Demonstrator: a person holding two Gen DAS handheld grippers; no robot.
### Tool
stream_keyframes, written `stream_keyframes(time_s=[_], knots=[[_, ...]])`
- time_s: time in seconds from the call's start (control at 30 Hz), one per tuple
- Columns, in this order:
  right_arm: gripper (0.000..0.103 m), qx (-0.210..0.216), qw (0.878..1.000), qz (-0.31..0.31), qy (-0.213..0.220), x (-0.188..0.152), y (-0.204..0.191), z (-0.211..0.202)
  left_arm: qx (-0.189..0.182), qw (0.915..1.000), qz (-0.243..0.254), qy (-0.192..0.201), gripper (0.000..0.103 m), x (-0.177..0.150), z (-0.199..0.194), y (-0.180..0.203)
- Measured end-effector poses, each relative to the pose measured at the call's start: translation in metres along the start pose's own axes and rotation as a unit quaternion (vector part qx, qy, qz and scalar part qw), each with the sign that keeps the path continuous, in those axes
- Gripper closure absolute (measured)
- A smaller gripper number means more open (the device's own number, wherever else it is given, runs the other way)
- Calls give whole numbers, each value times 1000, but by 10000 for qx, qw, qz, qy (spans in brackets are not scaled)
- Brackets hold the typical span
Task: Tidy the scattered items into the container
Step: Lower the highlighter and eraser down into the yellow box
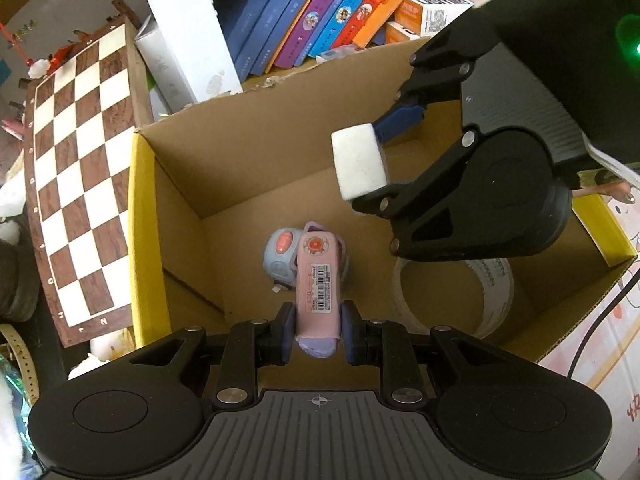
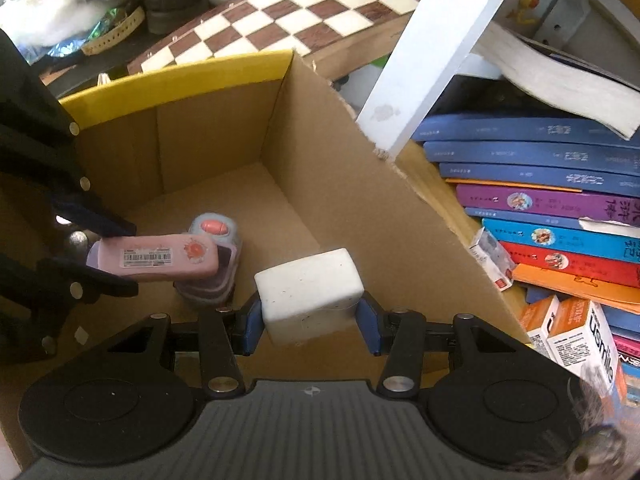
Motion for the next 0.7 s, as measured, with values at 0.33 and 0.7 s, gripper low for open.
stream_keyframes(time_s=[0.33, 0.7], knots=[[58, 0, 9998, 20, -216, 4, 2, 8, -77, 10000, -30, -35, 80, -1, 6, -1], [58, 70, 9994, 40, -336, 4, 2, 9, -72, 10000, -38, -48, 80, -2, 7, -1]])
Point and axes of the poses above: each gripper's, at about its wrist camera, not at the fingertips, and z roughly the way its jaws point, y to its right, x to its top, the point moved 3 cm from there along z, roughly the way its jaws point, and after that the axes turned 10 degrees about z, right-handed, at the moved point
